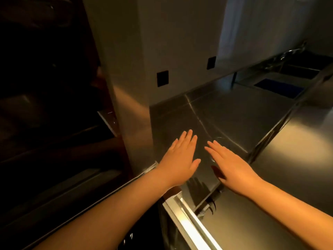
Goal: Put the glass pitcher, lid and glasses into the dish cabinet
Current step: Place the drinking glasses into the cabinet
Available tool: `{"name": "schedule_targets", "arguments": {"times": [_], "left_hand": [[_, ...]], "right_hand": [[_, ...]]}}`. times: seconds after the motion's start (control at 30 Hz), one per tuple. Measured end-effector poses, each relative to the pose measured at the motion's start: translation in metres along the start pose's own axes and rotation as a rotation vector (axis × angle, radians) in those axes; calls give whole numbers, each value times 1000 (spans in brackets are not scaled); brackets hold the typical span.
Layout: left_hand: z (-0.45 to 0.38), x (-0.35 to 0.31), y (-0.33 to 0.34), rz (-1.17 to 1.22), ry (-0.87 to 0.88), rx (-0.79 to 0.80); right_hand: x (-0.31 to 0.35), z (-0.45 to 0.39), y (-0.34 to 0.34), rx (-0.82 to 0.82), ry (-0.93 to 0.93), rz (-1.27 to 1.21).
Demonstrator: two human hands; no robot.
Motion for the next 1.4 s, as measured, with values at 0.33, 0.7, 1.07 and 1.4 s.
{"name": "schedule_targets", "arguments": {"times": [0.33, 0.7, 1.07, 1.4], "left_hand": [[-127, 44, 72, -188, -192, 214], [-194, 97, 138, -153, -312, 202], [-210, 152, 170, -30, -414, 190], [-219, 150, 170, 284, -424, -78]], "right_hand": [[-77, -47, 77, 137, 78, -55], [-128, -78, 156, 247, 225, -111], [-141, -84, 203, 316, 355, -182], [-144, -91, 202, 225, 413, -286]]}}
Point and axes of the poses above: each hand's wrist, its own z-axis away from the middle knuckle, its own y-axis out of the palm, x = y × z, the point moved 6 cm from there along -z, towards the middle knuckle, and after that the axes turned 12 degrees about z, right-handed, at the moved point
